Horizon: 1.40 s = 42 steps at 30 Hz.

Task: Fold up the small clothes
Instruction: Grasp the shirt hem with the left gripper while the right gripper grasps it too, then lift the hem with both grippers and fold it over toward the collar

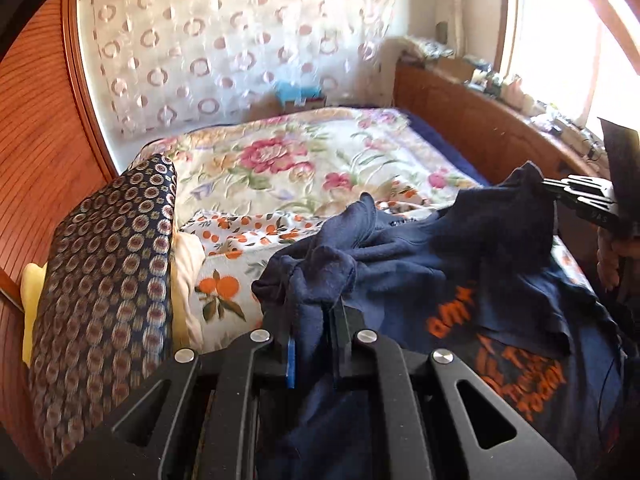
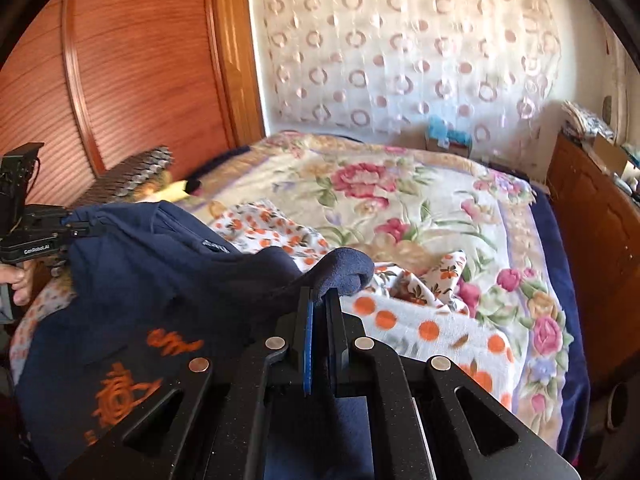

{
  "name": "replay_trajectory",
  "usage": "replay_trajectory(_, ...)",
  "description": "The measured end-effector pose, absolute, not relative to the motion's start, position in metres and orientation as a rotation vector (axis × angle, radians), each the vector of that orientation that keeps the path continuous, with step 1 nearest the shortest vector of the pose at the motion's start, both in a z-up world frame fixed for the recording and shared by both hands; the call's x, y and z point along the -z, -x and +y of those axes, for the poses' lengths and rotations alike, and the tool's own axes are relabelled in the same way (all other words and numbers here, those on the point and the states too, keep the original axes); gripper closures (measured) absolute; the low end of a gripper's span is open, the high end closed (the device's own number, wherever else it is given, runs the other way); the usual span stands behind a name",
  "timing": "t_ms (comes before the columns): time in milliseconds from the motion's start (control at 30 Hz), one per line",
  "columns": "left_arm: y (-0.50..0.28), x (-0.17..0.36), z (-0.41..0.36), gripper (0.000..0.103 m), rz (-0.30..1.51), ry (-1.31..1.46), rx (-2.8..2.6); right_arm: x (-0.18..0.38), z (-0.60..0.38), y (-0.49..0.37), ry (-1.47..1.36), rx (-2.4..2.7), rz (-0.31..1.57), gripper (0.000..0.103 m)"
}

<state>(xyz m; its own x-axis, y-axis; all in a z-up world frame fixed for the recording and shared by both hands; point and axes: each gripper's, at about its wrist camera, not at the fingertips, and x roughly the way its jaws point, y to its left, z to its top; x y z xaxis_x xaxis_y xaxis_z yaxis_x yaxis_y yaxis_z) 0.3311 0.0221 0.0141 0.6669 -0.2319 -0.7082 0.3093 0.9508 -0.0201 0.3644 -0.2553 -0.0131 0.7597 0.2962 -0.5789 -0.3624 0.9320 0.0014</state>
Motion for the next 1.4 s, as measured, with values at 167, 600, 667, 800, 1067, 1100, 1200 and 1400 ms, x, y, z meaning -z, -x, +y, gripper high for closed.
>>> replay_trajectory(167, -0.275, -0.02, 0.025, 0.09, 0.742, -0.08, 0.33, 0.014, -0.256, -0.295, 0.12, -0.358, 0.583, 0.098)
replay_trajectory(600, -0.147, -0.009, 0.039, 0.09, 0.705, -0.03, 0.366, 0.022, -0.275, -0.117, 0.064, -0.39, 0.542, 0.098)
replay_trajectory(667, -0.133, -0.011, 0.039, 0.09, 0.696, -0.042, 0.362, 0.022, -0.277, -0.101, 0.074, -0.393, 0.554, 0.098)
replay_trajectory(800, -0.11, -0.013, 0.039, 0.09, 0.698, -0.044, 0.364, 0.016, -0.274, -0.081, 0.095, -0.399, 0.582, 0.098)
replay_trajectory(1067, -0.068, 0.024, 0.043, 0.09, 0.771, -0.001, 0.363, 0.048, -0.281, -0.037, 0.059, -0.391, 0.691, 0.098)
replay_trajectory(1100, -0.065, 0.028, 0.045, 0.09, 0.783, 0.001, 0.365, 0.054, -0.282, -0.037, 0.053, -0.384, 0.713, 0.098)
replay_trajectory(1200, -0.063, 0.037, 0.056, 0.082, 0.827, 0.04, 0.37, 0.063, -0.287, -0.034, 0.027, -0.386, 0.753, 0.098)
replay_trajectory(1400, -0.045, 0.023, 0.067, 0.056, 0.793, 0.019, 0.341, 0.046, -0.284, -0.018, 0.057, -0.382, 0.728, 0.08)
